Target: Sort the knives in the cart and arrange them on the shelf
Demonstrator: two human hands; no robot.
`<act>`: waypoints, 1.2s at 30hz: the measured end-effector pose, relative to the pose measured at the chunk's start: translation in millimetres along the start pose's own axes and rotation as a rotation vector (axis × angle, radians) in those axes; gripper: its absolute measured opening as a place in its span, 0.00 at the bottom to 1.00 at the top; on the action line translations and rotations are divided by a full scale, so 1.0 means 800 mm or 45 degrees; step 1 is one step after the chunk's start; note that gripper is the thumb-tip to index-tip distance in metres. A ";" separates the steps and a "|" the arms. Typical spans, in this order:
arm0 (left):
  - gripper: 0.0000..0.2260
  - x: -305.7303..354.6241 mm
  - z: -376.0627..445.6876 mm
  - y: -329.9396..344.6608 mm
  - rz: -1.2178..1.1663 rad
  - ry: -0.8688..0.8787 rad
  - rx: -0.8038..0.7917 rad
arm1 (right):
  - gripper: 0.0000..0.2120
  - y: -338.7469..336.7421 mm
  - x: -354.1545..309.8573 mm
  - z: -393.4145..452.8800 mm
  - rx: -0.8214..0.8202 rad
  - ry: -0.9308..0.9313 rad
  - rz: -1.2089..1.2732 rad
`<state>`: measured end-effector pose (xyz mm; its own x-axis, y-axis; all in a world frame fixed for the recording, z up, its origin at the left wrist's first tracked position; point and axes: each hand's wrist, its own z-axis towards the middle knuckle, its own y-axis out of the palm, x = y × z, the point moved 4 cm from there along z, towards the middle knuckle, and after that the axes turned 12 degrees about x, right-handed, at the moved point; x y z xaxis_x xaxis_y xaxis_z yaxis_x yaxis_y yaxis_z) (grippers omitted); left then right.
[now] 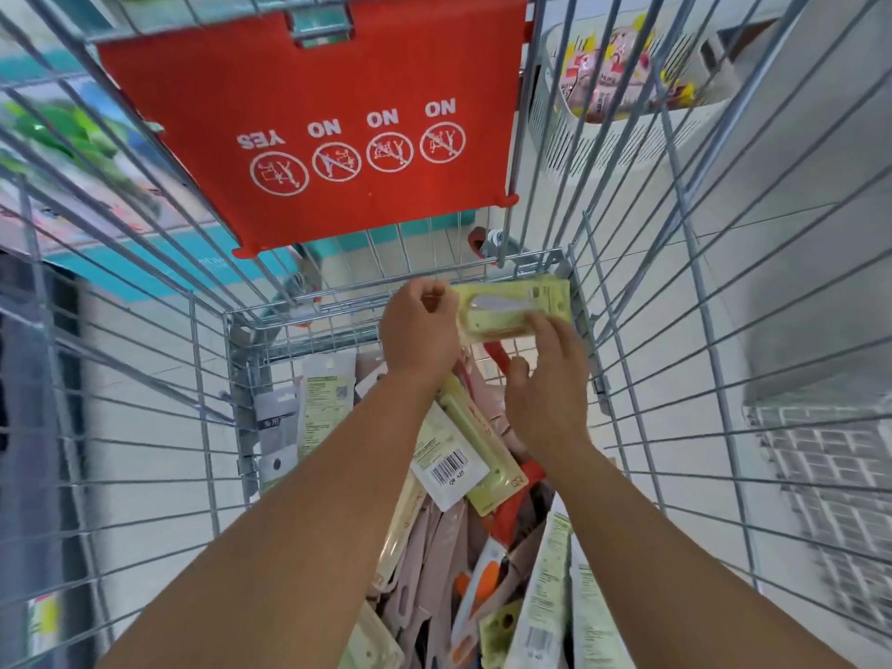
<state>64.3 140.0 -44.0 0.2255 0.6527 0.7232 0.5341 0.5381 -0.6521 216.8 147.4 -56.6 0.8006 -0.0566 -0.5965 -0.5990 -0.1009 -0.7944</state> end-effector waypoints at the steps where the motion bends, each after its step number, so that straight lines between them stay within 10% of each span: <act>1: 0.07 0.004 0.006 0.002 0.005 -0.002 0.009 | 0.25 0.003 -0.002 0.005 -0.019 -0.053 -0.054; 12: 0.21 -0.048 -0.020 -0.021 0.681 0.495 -0.279 | 0.27 0.025 -0.003 0.012 -0.336 -0.239 -0.500; 20: 0.31 -0.137 -0.055 -0.087 0.906 0.073 -0.233 | 0.33 0.025 -0.044 -0.087 -0.535 -0.551 -0.342; 36: 0.09 -0.142 -0.082 -0.146 0.554 0.023 -0.055 | 0.25 0.004 -0.059 -0.121 -0.477 -0.572 -0.493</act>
<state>29.9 -32.2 -35.1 0.4512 0.8039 0.3874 0.4197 0.1920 -0.8871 178.5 53.2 -20.1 0.8230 0.4604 -0.3327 -0.1619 -0.3713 -0.9143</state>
